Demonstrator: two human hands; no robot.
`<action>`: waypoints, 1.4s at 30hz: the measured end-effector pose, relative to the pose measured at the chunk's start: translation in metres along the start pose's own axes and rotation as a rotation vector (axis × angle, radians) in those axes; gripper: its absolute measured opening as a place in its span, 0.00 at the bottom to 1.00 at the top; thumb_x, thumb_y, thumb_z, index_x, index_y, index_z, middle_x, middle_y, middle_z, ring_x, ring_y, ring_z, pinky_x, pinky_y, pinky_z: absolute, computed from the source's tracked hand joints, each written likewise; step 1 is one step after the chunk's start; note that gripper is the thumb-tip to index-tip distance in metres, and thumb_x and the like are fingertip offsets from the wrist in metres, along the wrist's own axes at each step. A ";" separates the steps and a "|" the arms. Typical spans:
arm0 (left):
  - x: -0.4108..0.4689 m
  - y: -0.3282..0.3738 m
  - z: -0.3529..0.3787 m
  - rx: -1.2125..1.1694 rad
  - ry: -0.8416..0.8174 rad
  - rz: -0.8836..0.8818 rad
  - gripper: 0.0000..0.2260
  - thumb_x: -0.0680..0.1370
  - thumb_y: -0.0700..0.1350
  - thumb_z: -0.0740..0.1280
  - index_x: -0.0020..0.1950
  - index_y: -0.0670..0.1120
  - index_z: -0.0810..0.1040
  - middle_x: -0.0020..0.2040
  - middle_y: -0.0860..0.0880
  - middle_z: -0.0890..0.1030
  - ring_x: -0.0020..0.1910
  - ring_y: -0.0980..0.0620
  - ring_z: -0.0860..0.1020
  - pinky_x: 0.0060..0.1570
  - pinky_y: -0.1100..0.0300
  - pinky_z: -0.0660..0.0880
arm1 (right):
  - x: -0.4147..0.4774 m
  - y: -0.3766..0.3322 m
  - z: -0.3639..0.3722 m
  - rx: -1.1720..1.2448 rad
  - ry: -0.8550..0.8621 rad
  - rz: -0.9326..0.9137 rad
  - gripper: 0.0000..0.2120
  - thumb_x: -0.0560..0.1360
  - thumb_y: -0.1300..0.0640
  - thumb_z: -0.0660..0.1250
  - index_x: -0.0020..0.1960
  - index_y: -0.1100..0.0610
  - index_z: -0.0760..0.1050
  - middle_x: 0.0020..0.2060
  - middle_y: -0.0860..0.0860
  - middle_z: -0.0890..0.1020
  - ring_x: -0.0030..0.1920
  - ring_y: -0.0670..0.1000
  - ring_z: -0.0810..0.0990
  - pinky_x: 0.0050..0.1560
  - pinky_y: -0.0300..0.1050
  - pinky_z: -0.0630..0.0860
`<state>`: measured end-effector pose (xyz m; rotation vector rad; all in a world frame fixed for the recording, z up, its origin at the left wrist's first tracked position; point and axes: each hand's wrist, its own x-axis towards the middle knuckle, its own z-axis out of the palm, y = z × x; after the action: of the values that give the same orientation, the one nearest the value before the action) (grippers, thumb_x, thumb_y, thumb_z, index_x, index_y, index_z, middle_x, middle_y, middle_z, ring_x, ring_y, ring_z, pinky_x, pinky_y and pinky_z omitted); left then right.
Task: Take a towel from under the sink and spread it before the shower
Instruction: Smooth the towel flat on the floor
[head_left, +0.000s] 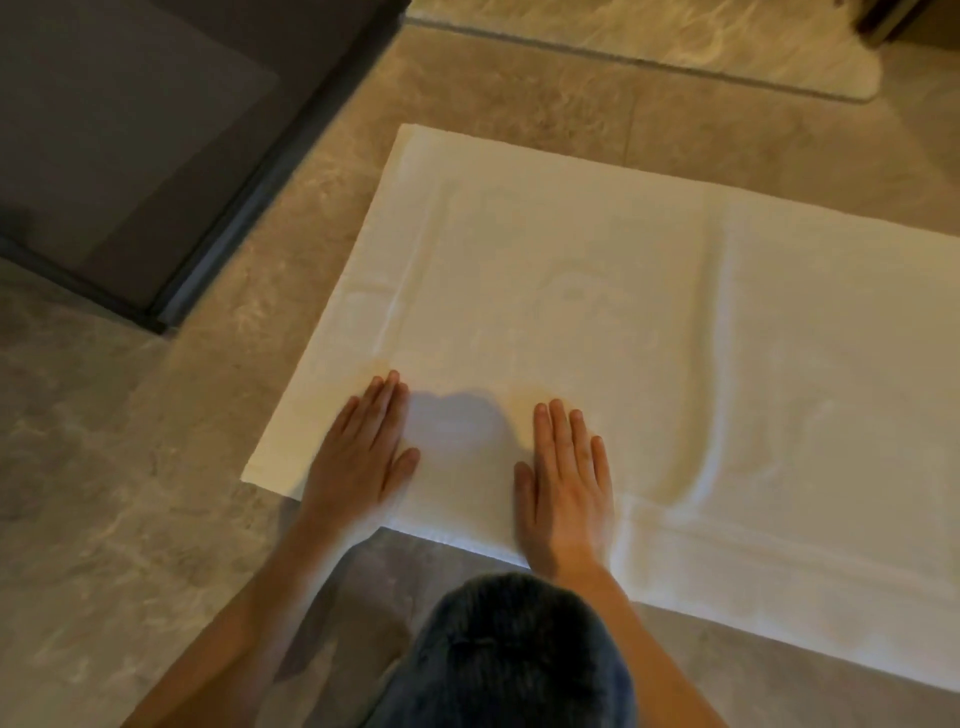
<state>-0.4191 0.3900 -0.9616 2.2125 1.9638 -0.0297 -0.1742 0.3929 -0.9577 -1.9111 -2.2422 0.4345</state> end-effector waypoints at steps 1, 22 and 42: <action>0.000 0.000 0.000 -0.002 0.004 -0.003 0.29 0.82 0.57 0.44 0.79 0.43 0.48 0.80 0.46 0.50 0.78 0.50 0.50 0.76 0.55 0.45 | -0.002 0.007 -0.002 -0.028 -0.005 0.015 0.28 0.82 0.49 0.50 0.79 0.56 0.52 0.79 0.52 0.54 0.78 0.53 0.50 0.77 0.51 0.48; -0.003 -0.016 0.002 -0.026 -0.001 -0.056 0.30 0.82 0.60 0.46 0.79 0.48 0.40 0.80 0.52 0.42 0.78 0.54 0.43 0.74 0.60 0.37 | -0.015 0.038 -0.014 -0.070 -0.017 0.155 0.29 0.81 0.46 0.40 0.79 0.55 0.43 0.79 0.51 0.46 0.79 0.53 0.44 0.77 0.52 0.43; -0.001 -0.009 -0.019 -0.083 -0.076 -0.065 0.30 0.78 0.63 0.42 0.79 0.55 0.52 0.80 0.54 0.47 0.78 0.54 0.46 0.74 0.51 0.44 | -0.022 0.034 -0.028 0.158 0.059 0.173 0.29 0.79 0.48 0.53 0.78 0.55 0.57 0.77 0.49 0.57 0.78 0.54 0.54 0.74 0.52 0.51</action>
<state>-0.4299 0.3931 -0.9439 2.0653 1.9594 -0.0398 -0.1299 0.3789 -0.9403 -2.0144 -1.9515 0.5537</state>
